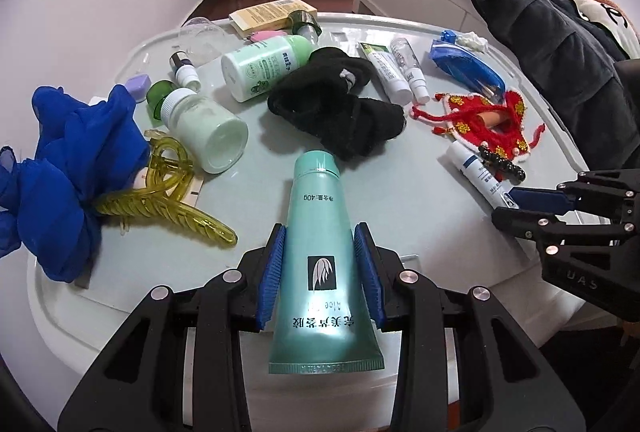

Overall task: Collect trash
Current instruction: 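Lift the toothpaste tube with the right tool while the left tool lifts the aloe tube, then lower both tools over the orange bin and open them to drop both tubes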

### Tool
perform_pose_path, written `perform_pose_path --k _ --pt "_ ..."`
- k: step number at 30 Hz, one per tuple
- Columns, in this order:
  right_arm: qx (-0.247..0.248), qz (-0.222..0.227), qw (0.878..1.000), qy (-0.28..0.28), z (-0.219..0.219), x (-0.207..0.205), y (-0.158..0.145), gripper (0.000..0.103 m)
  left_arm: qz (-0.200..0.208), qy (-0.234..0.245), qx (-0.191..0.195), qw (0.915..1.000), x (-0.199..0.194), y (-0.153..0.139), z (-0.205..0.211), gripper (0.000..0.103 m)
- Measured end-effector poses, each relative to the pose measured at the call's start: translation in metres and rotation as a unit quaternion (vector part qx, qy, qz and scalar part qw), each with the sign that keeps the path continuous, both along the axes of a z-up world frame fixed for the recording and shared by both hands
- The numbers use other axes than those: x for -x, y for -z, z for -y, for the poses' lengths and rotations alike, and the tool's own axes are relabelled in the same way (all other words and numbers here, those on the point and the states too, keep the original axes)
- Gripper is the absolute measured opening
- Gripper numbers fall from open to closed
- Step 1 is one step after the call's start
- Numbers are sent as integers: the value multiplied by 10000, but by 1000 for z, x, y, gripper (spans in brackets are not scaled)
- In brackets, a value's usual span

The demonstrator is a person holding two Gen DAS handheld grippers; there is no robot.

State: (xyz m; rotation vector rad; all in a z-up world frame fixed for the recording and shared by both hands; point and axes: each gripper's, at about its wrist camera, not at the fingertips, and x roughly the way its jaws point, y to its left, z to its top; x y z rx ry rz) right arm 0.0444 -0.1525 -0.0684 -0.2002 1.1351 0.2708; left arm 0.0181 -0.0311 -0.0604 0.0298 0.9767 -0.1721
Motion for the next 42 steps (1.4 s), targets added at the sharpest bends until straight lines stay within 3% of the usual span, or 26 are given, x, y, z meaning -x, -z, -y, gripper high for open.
perform_pose_path --k 10,18,21,28,33,35,36,37,39,42 --pt "-73 305 9994 166 7 13 -33 23 123 65 204 9997 3 -13 -4 35" --pt "-559 293 9980 24 1 70 -63 23 89 626 519 9966 47 -49 5 35" --pt "-723 28 9974 -46 -3 110 -52 23 -200 924 520 9942 79 -45 6 35" --pt "-953 -784 9924 1 -14 173 10 24 -1404 1367 317 9801 150 12 12 34" --pt "-1008 -1061 9892 -8 -25 185 33 21 -1624 1476 100 9756 158 28 20 35" --pt "-930 -894 9916 9 -26 187 31 37 -1629 1344 194 9773 156 28 14 35" --pt "-896 -828 9925 20 -26 187 29 52 -1589 1288 250 9785 156 26 10 41" --pt "-893 -694 9936 45 -24 186 24 59 -1528 1170 225 9811 153 23 6 55" --pt "-926 -583 9939 166 -19 181 18 68 -1391 939 115 9858 149 18 0 73" --pt "-1100 -302 9929 346 -6 177 6 75 -1216 747 240 9895 143 9 -9 73"
